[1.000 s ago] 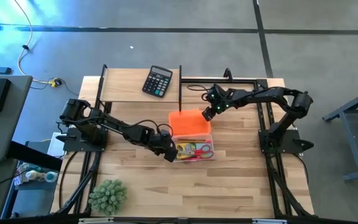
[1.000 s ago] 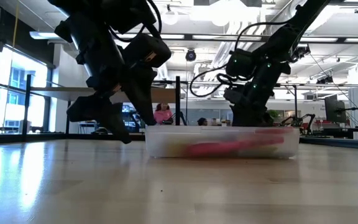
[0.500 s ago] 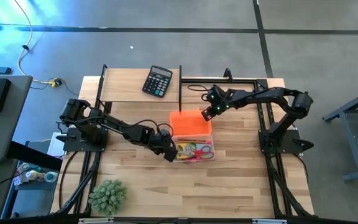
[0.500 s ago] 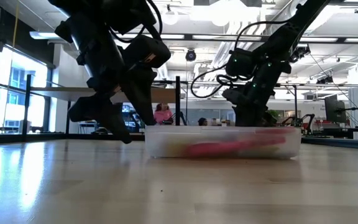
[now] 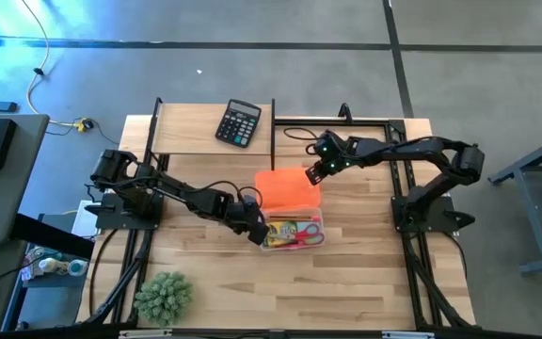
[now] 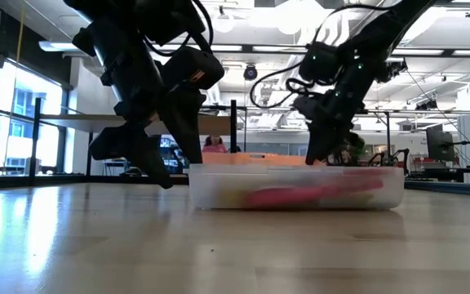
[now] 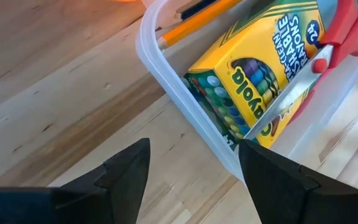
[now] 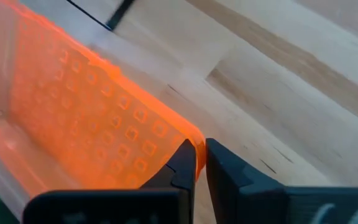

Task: Pack school essentials
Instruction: Close the supply box

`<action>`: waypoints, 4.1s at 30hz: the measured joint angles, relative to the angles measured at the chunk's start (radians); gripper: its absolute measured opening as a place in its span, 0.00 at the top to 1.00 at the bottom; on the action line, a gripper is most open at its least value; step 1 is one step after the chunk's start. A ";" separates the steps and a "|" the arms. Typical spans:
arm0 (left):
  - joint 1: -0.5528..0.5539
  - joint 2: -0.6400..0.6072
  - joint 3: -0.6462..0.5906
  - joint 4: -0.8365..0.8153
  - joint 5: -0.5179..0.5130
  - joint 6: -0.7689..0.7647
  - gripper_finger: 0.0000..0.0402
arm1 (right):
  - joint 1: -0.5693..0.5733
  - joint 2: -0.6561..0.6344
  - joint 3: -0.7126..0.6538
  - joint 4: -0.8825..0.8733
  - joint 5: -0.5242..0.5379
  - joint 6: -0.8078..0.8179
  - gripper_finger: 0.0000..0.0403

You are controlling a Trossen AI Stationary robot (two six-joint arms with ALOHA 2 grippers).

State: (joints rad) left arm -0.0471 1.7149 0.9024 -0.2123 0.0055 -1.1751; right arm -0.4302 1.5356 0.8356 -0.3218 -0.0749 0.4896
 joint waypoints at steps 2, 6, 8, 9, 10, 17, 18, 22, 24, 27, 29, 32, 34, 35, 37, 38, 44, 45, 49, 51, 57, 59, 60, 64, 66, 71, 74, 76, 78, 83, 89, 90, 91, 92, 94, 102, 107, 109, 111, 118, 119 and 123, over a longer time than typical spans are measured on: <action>0.000 0.000 0.000 0.000 0.000 0.000 0.41 | 0.007 -0.018 0.000 0.000 0.006 0.000 0.95; 0.000 0.000 0.000 0.000 0.000 0.000 0.41 | 0.023 -0.059 0.000 -0.010 0.022 0.007 0.95; 0.000 0.000 0.000 0.000 -0.002 0.000 0.41 | 0.032 -0.075 0.000 -0.030 0.023 0.009 0.95; 0.000 0.000 0.000 0.000 -0.003 0.000 0.41 | 0.037 -0.083 0.000 -0.043 0.026 0.012 0.95; 0.000 0.000 0.000 0.000 -0.006 0.000 0.41 | 0.044 -0.089 0.000 -0.055 0.036 0.020 0.95; 0.014 0.000 0.000 0.000 -0.011 0.000 0.41 | 0.104 -0.109 0.001 -0.086 0.088 0.029 0.95; 0.018 0.000 0.000 0.000 -0.011 0.000 0.41 | 0.112 -0.111 0.001 -0.081 0.098 0.030 0.95; 0.033 0.000 0.000 -0.001 -0.011 0.000 0.41 | 0.128 -0.135 0.001 -0.080 0.135 0.047 0.95; 0.038 0.000 0.000 -0.002 -0.011 0.000 0.41 | 0.135 -0.154 0.001 -0.086 0.148 0.052 0.95; 0.047 0.000 0.000 -0.002 -0.010 0.000 0.41 | 0.145 -0.181 0.001 -0.088 0.156 0.052 0.95; 0.054 0.000 0.000 -0.002 -0.010 0.000 0.41 | 0.150 -0.191 0.001 -0.092 0.157 0.053 0.95; 0.061 0.000 0.000 -0.001 -0.014 0.000 0.41 | 0.161 -0.197 0.001 -0.116 0.185 0.056 0.95; 0.062 0.000 0.000 -0.001 -0.014 0.000 0.41 | 0.169 -0.198 0.001 -0.126 0.204 0.057 0.95; 0.062 0.000 0.000 -0.001 -0.014 0.000 0.41 | 0.173 -0.198 0.001 -0.136 0.212 0.057 0.95; 0.061 0.000 0.000 -0.001 -0.013 0.000 0.41 | 0.185 -0.197 0.001 -0.145 0.229 0.057 0.95; 0.061 0.000 0.000 -0.001 -0.011 0.000 0.41 | 0.191 -0.197 0.001 -0.145 0.239 0.057 0.95; 0.076 0.000 0.000 -0.002 0.041 0.040 0.41 | 0.230 -0.197 0.001 -0.144 0.316 0.054 0.95; 0.080 0.000 0.000 -0.002 0.052 0.046 0.41 | 0.238 -0.197 0.001 -0.143 0.327 0.054 0.95; 0.093 0.000 0.000 -0.001 0.077 0.061 0.41 | 0.270 -0.197 0.001 -0.138 0.372 0.053 0.95; 0.097 0.000 0.000 -0.001 0.077 0.060 0.41 | 0.288 -0.197 0.001 -0.132 0.394 0.053 0.95; 0.107 0.000 0.000 -0.001 0.072 0.064 0.41 | 0.343 -0.197 0.001 -0.130 0.476 0.053 0.95; 0.107 0.000 0.000 -0.001 0.065 0.071 0.41 | 0.362 -0.197 0.001 -0.129 0.510 0.053 0.95; 0.107 0.000 0.000 -0.002 0.063 0.071 0.41 | 0.373 -0.197 0.001 -0.129 0.528 0.053 0.95; 0.107 0.000 0.000 -0.004 0.075 0.072 0.41 | 0.411 -0.197 0.001 -0.129 0.582 0.071 0.95; 0.107 0.000 0.000 -0.004 0.089 0.072 0.41 | 0.432 -0.197 0.001 -0.129 0.621 0.079 0.95; 0.105 -0.024 0.001 -0.004 0.127 0.091 0.41 | 0.473 -0.196 0.001 -0.129 0.707 0.087 0.95; 0.105 -0.060 0.000 -0.025 0.133 0.105 0.41 | 0.486 -0.196 0.001 -0.128 0.728 0.106 0.95; 0.105 -0.086 0.001 -0.044 0.134 0.107 0.41 | 0.493 -0.196 0.001 -0.128 0.734 0.115 0.95; 0.105 -0.114 0.000 -0.067 0.134 0.117 0.41 | 0.500 -0.196 0.001 -0.127 0.752 0.116 0.95; 0.106 -0.179 0.001 -0.113 0.137 0.155 0.41 | 0.506 -0.196 0.001 -0.126 0.771 0.116 0.95; 0.149 -0.268 0.000 -0.230 0.143 0.244 0.41 | 0.520 -0.196 0.001 -0.124 0.788 0.112 0.95; 0.161 -0.281 0.000 -0.238 0.143 0.261 0.41 | 0.529 -0.196 0.001 -0.124 0.801 0.105 0.95; 0.175 -0.293 0.000 -0.244 0.144 0.280 0.41 | 0.538 -0.196 0.001 -0.123 0.814 0.105 0.95; 0.189 -0.306 0.000 -0.251 0.151 0.299 0.41 | 0.547 -0.196 0.001 -0.123 0.827 0.105 0.95; 0.221 -0.336 0.000 -0.246 0.187 0.332 0.41 | 0.564 -0.196 0.001 -0.122 0.849 0.099 0.95; 0.352 -0.407 0.000 -0.244 0.235 0.402 0.41 | 0.602 -0.195 0.001 -0.122 0.912 0.082 0.95; 0.426 -0.414 0.000 -0.208 0.254 0.412 0.41 | 0.603 -0.193 0.001 -0.122 0.914 0.051 0.95; 0.448 -0.407 0.000 -0.181 0.254 0.412 0.41 | 0.602 -0.193 0.001 -0.121 0.924 0.051 0.95; 0.466 -0.387 0.000 -0.161 0.256 0.412 0.41 | 0.602 -0.193 0.001 -0.121 0.928 0.051 0.95; 0.483 -0.323 0.000 -0.049 0.331 0.436 0.41 | 0.602 -0.193 0.001 -0.121 0.914 0.041 0.95; 0.481 -0.318 0.000 -0.024 0.333 0.443 0.41 | 0.602 -0.193 0.001 -0.121 0.907 0.042 0.95; 0.477 -0.303 0.000 0.010 0.332 0.483 0.41 | 0.602 -0.193 0.001 -0.121 0.895 0.041 0.95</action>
State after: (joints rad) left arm 0.4301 1.4117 0.9028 -0.2027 0.3380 -0.6924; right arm 0.1719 1.3426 0.8364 -0.4430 0.8198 0.5308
